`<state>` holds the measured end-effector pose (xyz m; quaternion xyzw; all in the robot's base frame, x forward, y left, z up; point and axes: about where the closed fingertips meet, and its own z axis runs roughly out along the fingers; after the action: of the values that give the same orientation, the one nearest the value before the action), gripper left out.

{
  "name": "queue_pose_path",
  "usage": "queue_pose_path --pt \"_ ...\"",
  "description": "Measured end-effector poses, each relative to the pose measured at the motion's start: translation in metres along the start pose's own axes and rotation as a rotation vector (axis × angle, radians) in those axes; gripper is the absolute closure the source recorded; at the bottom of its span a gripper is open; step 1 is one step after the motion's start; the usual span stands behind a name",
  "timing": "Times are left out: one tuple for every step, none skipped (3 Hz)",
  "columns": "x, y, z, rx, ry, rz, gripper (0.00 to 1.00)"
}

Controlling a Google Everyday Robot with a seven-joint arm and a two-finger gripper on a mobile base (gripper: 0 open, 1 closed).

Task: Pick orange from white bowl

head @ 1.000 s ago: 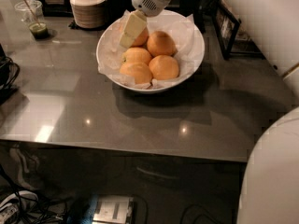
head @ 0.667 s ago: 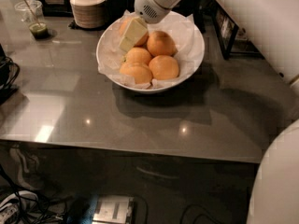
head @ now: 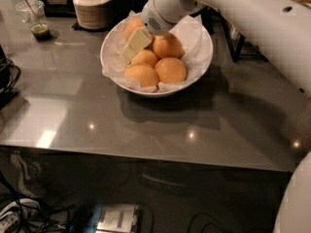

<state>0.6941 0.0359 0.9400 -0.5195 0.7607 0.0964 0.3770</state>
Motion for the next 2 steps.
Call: queue_pose_path --pt "0.005 -0.011 0.009 0.031 -0.01 0.042 0.0" --pt "0.0 -0.023 0.019 0.058 -0.025 0.054 0.0"
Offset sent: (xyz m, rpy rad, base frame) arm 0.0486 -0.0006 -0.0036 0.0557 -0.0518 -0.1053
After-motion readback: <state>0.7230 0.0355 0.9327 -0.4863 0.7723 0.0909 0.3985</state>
